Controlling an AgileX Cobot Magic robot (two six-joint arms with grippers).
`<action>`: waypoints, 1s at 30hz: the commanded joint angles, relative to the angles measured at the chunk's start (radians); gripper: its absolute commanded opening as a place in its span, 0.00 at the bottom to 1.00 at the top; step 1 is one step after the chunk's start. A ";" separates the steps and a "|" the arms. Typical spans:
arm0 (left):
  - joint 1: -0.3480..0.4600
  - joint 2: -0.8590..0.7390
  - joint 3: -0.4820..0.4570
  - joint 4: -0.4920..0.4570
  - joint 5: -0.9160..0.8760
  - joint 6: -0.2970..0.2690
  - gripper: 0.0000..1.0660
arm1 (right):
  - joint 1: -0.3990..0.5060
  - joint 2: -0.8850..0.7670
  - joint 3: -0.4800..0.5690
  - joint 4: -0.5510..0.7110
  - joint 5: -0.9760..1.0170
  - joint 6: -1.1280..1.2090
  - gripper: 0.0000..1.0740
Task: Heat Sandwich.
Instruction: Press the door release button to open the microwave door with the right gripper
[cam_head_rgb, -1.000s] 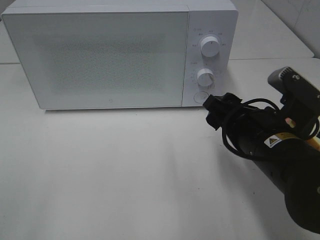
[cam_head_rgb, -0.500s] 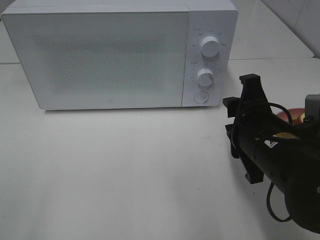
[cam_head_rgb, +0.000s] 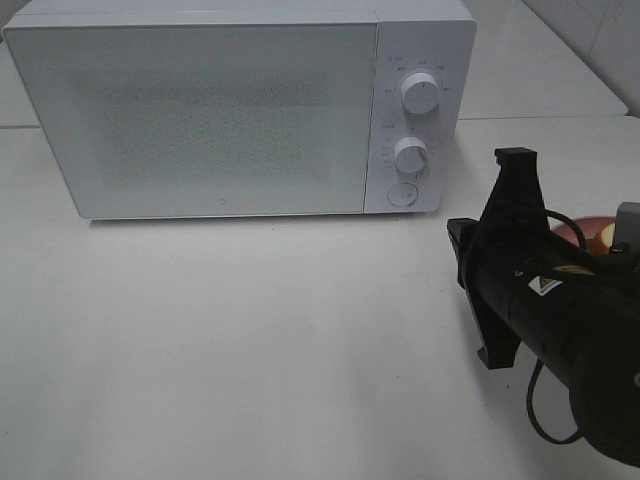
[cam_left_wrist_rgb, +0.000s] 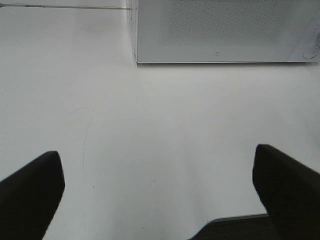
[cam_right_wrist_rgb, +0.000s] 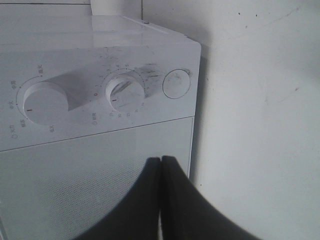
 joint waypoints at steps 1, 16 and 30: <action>0.004 -0.024 0.003 0.002 -0.014 0.001 0.91 | -0.005 0.011 -0.001 -0.005 0.000 -0.013 0.00; 0.004 -0.018 0.003 0.002 -0.014 0.001 0.91 | -0.077 0.173 -0.074 -0.083 0.034 0.058 0.00; 0.004 -0.018 0.003 0.002 -0.014 0.001 0.91 | -0.222 0.293 -0.232 -0.268 0.113 0.088 0.00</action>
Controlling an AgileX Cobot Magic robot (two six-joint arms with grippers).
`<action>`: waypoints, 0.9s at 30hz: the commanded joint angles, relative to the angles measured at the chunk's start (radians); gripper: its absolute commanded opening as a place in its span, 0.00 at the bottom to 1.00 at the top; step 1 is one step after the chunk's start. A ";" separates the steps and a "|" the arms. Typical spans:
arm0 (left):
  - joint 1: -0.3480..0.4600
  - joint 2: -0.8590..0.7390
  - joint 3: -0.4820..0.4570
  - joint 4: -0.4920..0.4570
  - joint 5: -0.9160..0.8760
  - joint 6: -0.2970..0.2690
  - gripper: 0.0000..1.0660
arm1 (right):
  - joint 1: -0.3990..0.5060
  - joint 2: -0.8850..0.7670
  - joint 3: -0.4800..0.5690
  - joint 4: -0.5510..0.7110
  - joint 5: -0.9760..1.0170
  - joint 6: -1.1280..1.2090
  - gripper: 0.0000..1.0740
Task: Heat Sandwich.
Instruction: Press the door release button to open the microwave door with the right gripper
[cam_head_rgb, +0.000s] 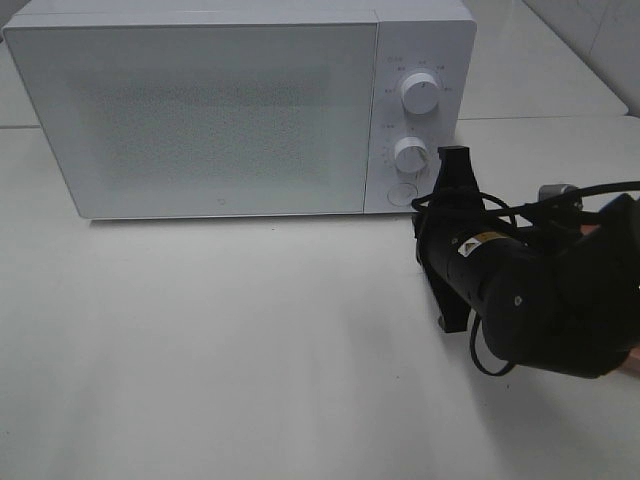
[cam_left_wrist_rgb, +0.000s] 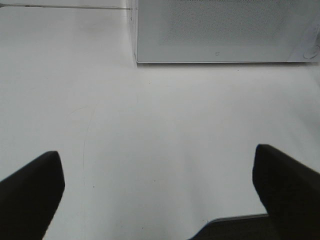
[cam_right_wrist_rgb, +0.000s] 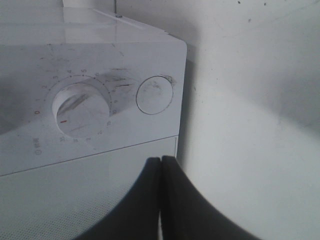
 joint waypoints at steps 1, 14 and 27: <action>0.004 -0.018 0.003 0.002 -0.014 0.001 0.91 | -0.025 0.032 -0.041 -0.036 0.026 0.018 0.00; 0.004 -0.018 0.003 0.002 -0.014 0.001 0.91 | -0.095 0.139 -0.173 -0.063 0.063 0.022 0.00; 0.004 -0.018 0.003 0.002 -0.014 0.001 0.91 | -0.128 0.229 -0.296 -0.080 0.086 0.022 0.00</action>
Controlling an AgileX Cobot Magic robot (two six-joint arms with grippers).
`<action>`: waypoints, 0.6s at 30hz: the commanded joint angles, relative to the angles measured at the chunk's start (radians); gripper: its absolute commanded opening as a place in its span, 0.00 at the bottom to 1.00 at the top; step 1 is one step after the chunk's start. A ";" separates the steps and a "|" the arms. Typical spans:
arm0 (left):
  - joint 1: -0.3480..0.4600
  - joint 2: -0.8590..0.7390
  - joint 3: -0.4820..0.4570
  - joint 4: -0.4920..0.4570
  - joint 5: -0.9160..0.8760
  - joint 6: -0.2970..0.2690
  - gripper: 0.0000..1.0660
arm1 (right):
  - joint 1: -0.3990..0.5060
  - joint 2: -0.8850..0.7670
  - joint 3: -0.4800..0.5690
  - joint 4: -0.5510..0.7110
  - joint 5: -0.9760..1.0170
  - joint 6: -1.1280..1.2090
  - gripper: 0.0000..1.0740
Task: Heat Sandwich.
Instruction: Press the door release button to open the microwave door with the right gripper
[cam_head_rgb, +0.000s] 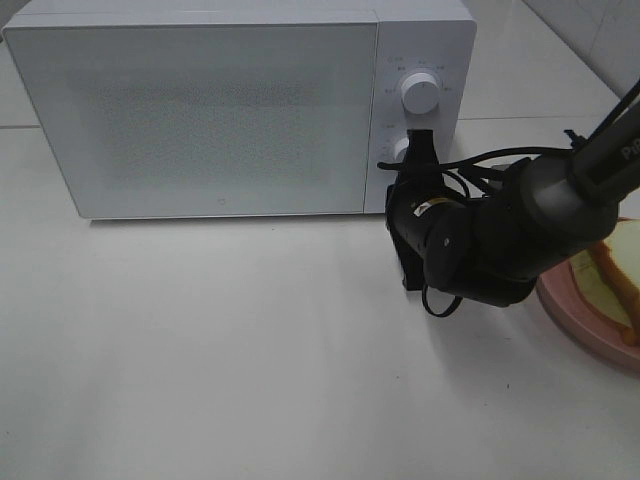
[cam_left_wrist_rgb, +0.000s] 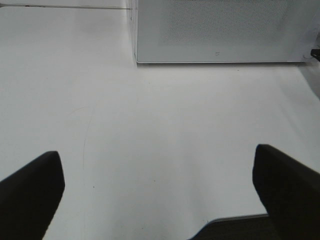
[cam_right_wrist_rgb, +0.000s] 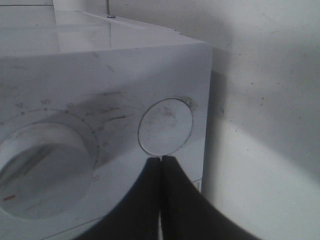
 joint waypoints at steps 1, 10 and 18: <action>0.004 -0.018 0.003 0.002 -0.014 0.001 0.91 | -0.014 0.013 -0.027 -0.007 0.010 -0.004 0.00; 0.004 -0.017 0.003 0.001 -0.014 0.001 0.91 | -0.043 0.038 -0.055 -0.007 0.012 0.000 0.00; 0.004 -0.017 0.003 0.001 -0.014 0.001 0.91 | -0.046 0.063 -0.097 -0.006 -0.006 -0.004 0.00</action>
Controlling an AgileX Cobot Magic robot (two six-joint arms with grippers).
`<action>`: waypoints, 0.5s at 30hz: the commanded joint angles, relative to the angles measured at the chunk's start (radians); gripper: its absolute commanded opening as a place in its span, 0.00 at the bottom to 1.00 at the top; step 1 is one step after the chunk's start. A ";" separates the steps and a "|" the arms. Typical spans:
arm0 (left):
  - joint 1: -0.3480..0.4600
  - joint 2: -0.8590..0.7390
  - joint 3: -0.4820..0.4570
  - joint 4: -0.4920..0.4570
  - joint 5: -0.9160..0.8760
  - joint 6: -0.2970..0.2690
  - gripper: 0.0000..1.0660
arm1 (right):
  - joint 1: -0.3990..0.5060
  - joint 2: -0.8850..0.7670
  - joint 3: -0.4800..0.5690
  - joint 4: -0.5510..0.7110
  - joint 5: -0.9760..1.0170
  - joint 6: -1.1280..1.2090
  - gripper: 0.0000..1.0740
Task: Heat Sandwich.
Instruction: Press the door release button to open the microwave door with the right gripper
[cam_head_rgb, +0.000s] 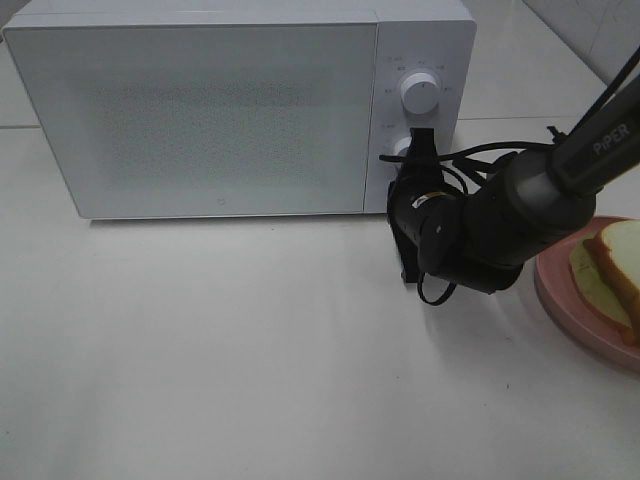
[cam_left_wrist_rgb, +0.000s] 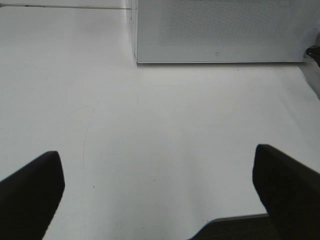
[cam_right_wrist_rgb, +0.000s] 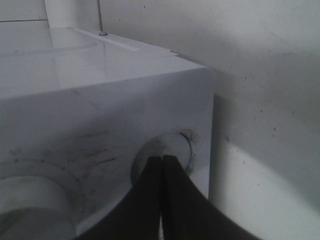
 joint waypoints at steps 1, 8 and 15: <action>0.004 -0.017 0.003 0.001 -0.014 0.001 0.91 | -0.007 0.002 -0.020 -0.014 -0.031 -0.004 0.00; 0.004 -0.017 0.003 0.001 -0.014 0.001 0.91 | -0.027 0.010 -0.020 0.010 -0.103 -0.011 0.00; 0.004 -0.017 0.003 0.001 -0.014 0.001 0.91 | -0.064 0.010 -0.065 0.028 -0.134 -0.056 0.00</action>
